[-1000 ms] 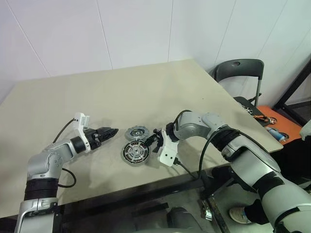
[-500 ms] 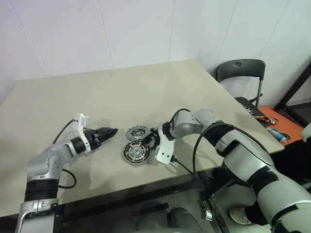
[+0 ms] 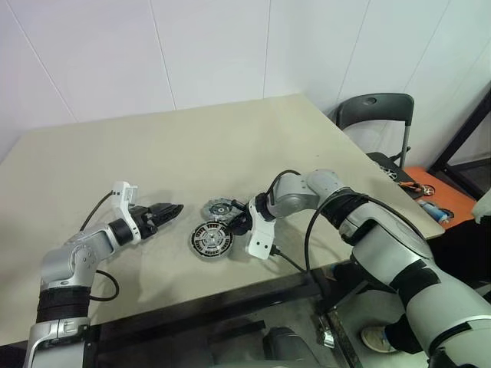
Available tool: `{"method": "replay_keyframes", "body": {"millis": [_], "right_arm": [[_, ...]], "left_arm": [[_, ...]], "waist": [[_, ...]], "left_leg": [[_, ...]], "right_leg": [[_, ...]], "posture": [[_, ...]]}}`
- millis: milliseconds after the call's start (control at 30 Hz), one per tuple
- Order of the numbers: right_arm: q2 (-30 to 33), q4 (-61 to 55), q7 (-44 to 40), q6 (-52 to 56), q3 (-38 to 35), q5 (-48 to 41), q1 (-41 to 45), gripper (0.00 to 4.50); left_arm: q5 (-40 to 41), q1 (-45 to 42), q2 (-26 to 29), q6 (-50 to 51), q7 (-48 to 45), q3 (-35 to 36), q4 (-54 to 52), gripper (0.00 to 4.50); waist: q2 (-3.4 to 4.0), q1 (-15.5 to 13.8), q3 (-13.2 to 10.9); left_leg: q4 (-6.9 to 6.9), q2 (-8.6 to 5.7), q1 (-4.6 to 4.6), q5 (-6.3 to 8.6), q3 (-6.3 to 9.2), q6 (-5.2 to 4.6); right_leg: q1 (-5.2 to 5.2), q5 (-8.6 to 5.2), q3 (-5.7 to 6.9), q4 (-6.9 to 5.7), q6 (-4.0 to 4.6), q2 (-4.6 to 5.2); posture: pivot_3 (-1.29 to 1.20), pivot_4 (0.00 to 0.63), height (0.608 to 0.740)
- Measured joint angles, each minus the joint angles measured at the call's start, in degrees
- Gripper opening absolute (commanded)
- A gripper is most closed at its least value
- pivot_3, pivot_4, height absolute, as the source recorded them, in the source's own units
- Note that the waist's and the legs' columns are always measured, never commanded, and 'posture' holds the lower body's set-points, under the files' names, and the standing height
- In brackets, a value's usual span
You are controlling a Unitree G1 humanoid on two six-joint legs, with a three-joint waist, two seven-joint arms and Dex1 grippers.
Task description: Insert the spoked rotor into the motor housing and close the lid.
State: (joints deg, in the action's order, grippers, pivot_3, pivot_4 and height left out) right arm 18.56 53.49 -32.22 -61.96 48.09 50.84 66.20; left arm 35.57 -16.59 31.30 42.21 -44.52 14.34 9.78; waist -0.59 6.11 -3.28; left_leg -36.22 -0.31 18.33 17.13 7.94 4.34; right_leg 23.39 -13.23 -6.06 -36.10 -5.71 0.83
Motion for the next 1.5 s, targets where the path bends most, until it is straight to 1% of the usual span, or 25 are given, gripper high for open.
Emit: {"method": "replay_keyframes", "body": {"millis": [67,100,267,367,500,567,600,633,733,800,867,1033,1133,1200,1267,1333,1500], "right_arm": [[0.27,-0.03,-1.13,-0.35,0.16,0.07,0.48,0.2],[0.44,-0.06,-1.52,-0.6,0.18,-0.03,0.47,0.08],[0.35,-0.36,-5.88,0.79,0.12,-2.59,0.46,0.06],[0.32,-0.45,-11.66,2.31,-0.35,-6.96,0.3,0.06],[0.53,-1.47,-17.31,4.42,-0.6,-10.78,0.22,0.06],[1.5,-3.6,-22.9,6.7,-1.16,-14.2,-0.4,0.06],[2.77,-6.16,-27.71,9.14,-1.66,-17.41,-1.41,0.06],[3.64,-7.73,-30.82,10.98,-1.84,-19.53,-2.14,0.06],[7.63,-16.94,-44.65,22.84,-4.15,-29.63,-6.06,0.06],[9.33,-21.82,-51.32,30.31,-4.95,-33.82,-7.41,0.06],[10.0,-23.65,-54.85,35.06,-5.62,-35.2,-7.52,0.06],[8.85,-24.01,-57.11,44.28,-7.09,-36.2,-7.51,0.06],[5.39,-20.83,-54.91,47.32,-7.5,-35.45,-7.4,0.06],[2.61,-16.37,-51.47,45.85,-7.35,-33.29,-6.41,0.06],[2.15,-12.77,-47.77,43.23,-6.74,-30.5,-4.28,0.06],[-0.05,-6.9,-42.25,40.93,-6.27,-27.0,-2.53,0.06],[-1.51,1.31,-34.17,33.37,-4.36,-21.44,0.69,0.06]], "left_arm": [[-0.01,-0.04,-0.06,-0.03,0.0,-0.01,0.0,3.06],[-0.02,-0.04,-0.12,-0.05,0.03,-0.01,0.05,3.06],[-0.02,-0.16,-0.78,-0.05,0.1,-0.05,0.06,3.06],[-0.05,-0.83,-1.02,-0.07,0.11,-0.07,0.39,3.06],[-0.14,-1.89,-1.05,-0.35,0.04,-0.14,1.39,3.06],[-0.25,-2.25,-1.24,-0.46,-0.01,-0.24,1.79,3.06],[-0.4,-2.35,-1.33,-0.53,-0.05,-0.3,1.99,3.06],[-0.52,-2.43,-1.36,-0.55,-0.08,-0.35,2.25,3.06],[-1.07,-3.16,-1.63,-0.7,-0.41,-0.82,3.73,3.06],[-1.31,-3.83,-1.64,-1.0,-0.62,-1.45,4.37,3.06],[-1.42,-4.62,-2.07,-1.43,-1.1,-2.15,4.98,3.06],[-2.21,-5.61,-2.77,-1.65,-1.53,-2.85,6.29,3.06],[-2.48,-5.92,-2.95,-1.7,-1.53,-2.9,6.33,3.06],[-2.5,-5.8,-3.19,-1.66,-1.5,-2.92,6.14,3.06],[-2.48,-5.56,-3.24,-1.6,-1.49,-2.91,5.69,3.06],[-2.46,-4.4,-3.15,-1.58,-1.44,-2.66,4.78,3.06],[-2.34,-2.8,-3.12,-1.09,-0.85,-2.04,3.19,3.06]], "waist": [[-0.02,0.01,0.01],[-0.03,0.01,0.02],[-0.03,-0.06,0.02],[-0.03,-0.38,0.01],[-0.02,-0.54,0.01],[-0.02,-0.62,0.01],[-0.02,-0.66,0.01],[-0.02,-0.66,0.0],[-0.01,-0.67,0.0],[0.0,-0.65,0.0],[0.01,-0.48,-0.01],[0.01,-0.55,-0.01],[0.01,-0.44,-0.01],[0.01,-0.4,-0.01],[-0.02,-0.3,0.01],[-0.02,-0.23,0.01],[-0.08,-0.07,0.04]], "left_leg": [[0.0,0.0,0.0,0.0,0.0,0.0],[0.0,0.0,0.0,0.0,0.01,0.0],[-0.01,0.0,-0.01,0.0,0.01,0.0],[-0.02,0.0,0.01,0.0,0.02,0.01],[-0.02,-0.01,0.04,-0.01,0.03,0.01],[-0.02,-0.01,0.06,-0.01,0.06,0.01],[-0.02,-0.01,0.08,-0.01,0.07,0.01],[-0.02,-0.02,0.08,-0.01,0.06,0.01],[-0.03,-0.02,0.11,-0.01,0.08,0.01],[-0.02,-0.02,0.1,-0.01,0.1,0.01],[-0.03,-0.02,0.06,-0.01,0.08,0.01],[-0.03,0.0,0.05,-0.01,0.08,0.01],[-0.02,0.0,0.08,-0.01,0.06,0.02],[-0.02,0.0,0.07,-0.01,0.06,0.02],[-0.02,0.0,0.04,-0.05,0.07,0.1],[-0.03,0.0,0.0,-0.07,0.06,0.13],[-0.07,0.01,-0.04,-0.13,0.07,0.21]], "right_leg": [[-0.01,0.0,0.0,0.0,0.0,0.0],[0.0,0.0,0.01,0.0,0.0,0.0],[-0.02,0.0,0.01,-0.01,0.0,0.0],[-0.03,0.01,0.02,0.02,-0.01,0.02],[-0.02,0.01,0.03,0.04,-0.01,0.03],[-0.02,0.01,0.05,0.06,-0.02,0.04],[-0.03,0.01,0.06,0.08,-0.02,0.04],[-0.03,0.01,0.06,0.09,-0.02,0.05],[-0.02,0.01,0.08,0.11,-0.03,0.06],[-0.02,0.01,0.09,0.08,-0.03,0.05],[-0.01,0.01,0.09,0.05,-0.03,0.04],[0.0,0.01,0.09,0.02,-0.03,0.0],[0.02,0.01,0.08,0.04,-0.02,0.02],[0.03,0.02,0.08,0.03,-0.02,0.02],[0.0,0.03,0.08,0.01,-0.01,0.02],[-0.01,0.05,0.07,-0.03,0.03,0.0],[-0.08,0.0,0.07,-0.04,0.02,-0.02]], "posture": [[0.0,0.0,0.74],[0.0,0.0,0.74],[0.0,0.0,0.74],[0.0,0.0,0.74],[0.0,0.0,0.74],[0.0,0.0,0.74],[0.0,0.0,0.74],[0.0,0.0,0.74],[0.0,0.0,0.74],[0.0,0.0,0.74],[0.0,0.0,0.74],[0.0,0.0,0.74],[0.0,0.0,0.74],[0.0,0.0,0.74],[0.0,0.0,0.74],[0.0,0.0,0.74],[0.0,0.0,0.74]]}}
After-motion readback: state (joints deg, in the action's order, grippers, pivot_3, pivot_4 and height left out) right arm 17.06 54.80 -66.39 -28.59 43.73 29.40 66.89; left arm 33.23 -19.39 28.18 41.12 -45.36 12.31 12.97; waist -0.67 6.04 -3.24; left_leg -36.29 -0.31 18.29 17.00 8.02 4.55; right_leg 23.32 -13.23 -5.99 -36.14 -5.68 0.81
